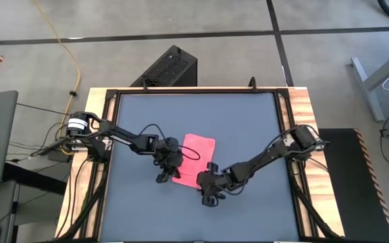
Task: Roll towel
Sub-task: Roll the pink towel
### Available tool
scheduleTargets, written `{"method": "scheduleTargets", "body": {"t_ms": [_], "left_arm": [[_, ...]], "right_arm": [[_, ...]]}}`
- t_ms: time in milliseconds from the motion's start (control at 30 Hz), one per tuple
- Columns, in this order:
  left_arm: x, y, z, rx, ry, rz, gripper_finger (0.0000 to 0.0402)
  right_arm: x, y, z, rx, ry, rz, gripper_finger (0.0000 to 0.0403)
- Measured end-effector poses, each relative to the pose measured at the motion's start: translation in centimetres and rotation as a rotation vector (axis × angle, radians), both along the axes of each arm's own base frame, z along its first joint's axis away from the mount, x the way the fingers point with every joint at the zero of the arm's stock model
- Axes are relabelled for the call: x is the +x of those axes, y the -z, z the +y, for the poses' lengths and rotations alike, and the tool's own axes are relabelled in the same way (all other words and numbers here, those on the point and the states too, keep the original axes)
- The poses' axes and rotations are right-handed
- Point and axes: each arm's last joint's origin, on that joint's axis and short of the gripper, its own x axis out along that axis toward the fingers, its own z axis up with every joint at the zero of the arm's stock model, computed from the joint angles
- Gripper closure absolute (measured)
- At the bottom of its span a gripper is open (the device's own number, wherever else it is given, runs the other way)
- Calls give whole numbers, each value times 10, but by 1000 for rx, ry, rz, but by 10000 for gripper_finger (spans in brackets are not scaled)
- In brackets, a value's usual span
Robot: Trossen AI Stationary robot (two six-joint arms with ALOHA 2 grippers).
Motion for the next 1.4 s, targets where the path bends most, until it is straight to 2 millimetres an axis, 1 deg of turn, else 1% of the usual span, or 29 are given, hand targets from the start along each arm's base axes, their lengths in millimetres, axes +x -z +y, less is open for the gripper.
{"method": "scheduleTargets", "body": {"t_ms": [33, 100, 267, 367, 467, 667, 733, 833, 933, 1100, 1167, 1233, 1300, 1400], "left_arm": [[0, 0, 0, 0, 0, -2, 401], [0, 0, 0, -7, 6, -1, 401], [0, -1, 2, -21, 21, -8, 401], [0, -1, 6, -19, 9, -11, 401], [0, -1, 12, -30, -1, -11, 401], [0, -1, 18, -47, -8, -6, 401], [-1, -1, 18, -62, 4, 1, 401], [-2, -1, 17, -100, 22, 10, 401], [-2, -5, 19, -181, 56, 4, 401], [-9, -23, 31, -211, 51, -74, 401], [-13, -33, 32, -216, 62, -111, 401], [-17, -43, 26, -208, 104, -165, 401], [-21, -49, 15, -164, 169, -221, 401], [-25, -44, -2, -25, 194, -251, 401]], "right_arm": [[0, 5, 1, 13, 7, 14, 189], [2, 9, 2, 39, 34, 15, 192], [0, 9, 5, 81, 77, 29, 207], [-1, 9, 4, 104, 105, 37, 225], [-1, 9, 4, 149, 159, 45, 262], [-2, 9, 5, 287, 243, 74, 371], [-1, 9, 6, 329, 266, 79, 388], [0, 8, 8, 388, 290, 74, 381], [-1, 7, 13, 426, 309, 68, 381], [-7, 7, 25, 476, 346, 71, 389], [-9, 7, 30, 478, 378, 52, 389], [-11, 7, 34, 488, 405, 35, 389], [-13, 9, 37, 525, 419, 10, 389], [-20, 17, 38, 622, 447, -57, 389]]}}
